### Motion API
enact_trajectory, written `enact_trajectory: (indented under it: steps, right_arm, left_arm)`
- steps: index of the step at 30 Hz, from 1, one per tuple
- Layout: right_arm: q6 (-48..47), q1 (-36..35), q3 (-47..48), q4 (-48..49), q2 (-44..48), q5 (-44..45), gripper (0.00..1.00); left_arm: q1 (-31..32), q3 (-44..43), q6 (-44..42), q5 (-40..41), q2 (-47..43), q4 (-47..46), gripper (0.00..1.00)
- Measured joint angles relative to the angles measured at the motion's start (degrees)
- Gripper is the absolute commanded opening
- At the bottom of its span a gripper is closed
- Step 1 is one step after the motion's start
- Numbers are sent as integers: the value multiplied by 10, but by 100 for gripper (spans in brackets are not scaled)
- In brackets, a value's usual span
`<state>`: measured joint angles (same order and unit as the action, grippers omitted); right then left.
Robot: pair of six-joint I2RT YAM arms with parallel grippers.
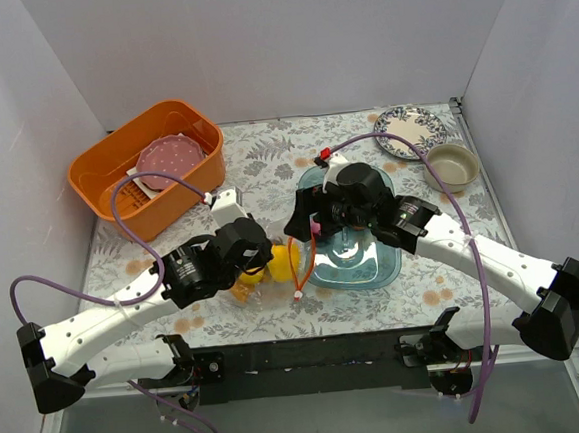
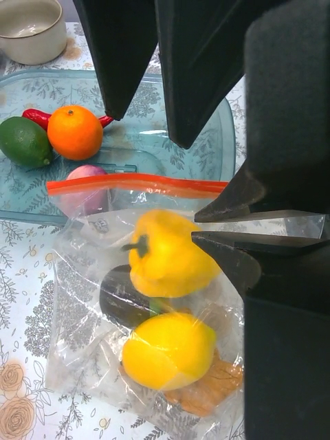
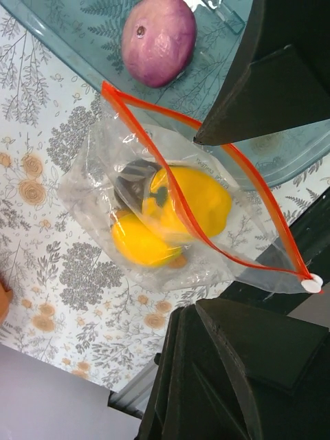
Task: Place the food in the zip-top bag and seal the zipper
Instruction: Place the fake fruit in the zipper food storage bag.
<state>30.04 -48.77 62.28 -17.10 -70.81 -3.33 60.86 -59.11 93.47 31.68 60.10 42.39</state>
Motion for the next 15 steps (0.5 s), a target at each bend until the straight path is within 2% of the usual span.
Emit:
enact_trajectory:
  steps: [6, 7, 8, 11, 12, 15]
  right_arm:
    - [25, 0, -34, -14, 10, 38, 96]
    - [32, 0, -45, -19, 16, 45, 95]
    - [40, 0, -60, -21, 21, 49, 95]
    - [62, 0, -103, -30, 47, 62, 95]
    - [69, 0, -113, -32, 55, 66, 96]
    - [85, 0, -127, -43, 82, 87, 98]
  left_arm:
    - [0, -2, 0, 7, -3, 1, 13]
    - [0, -3, 0, 7, -3, 1, 19]
    - [0, -3, 0, 6, -3, 0, 36]
    - [0, -3, -16, -6, -3, -6, 40]
    - [0, -3, -22, -13, -3, -12, 45]
    - [0, -3, -49, -50, -2, -38, 51]
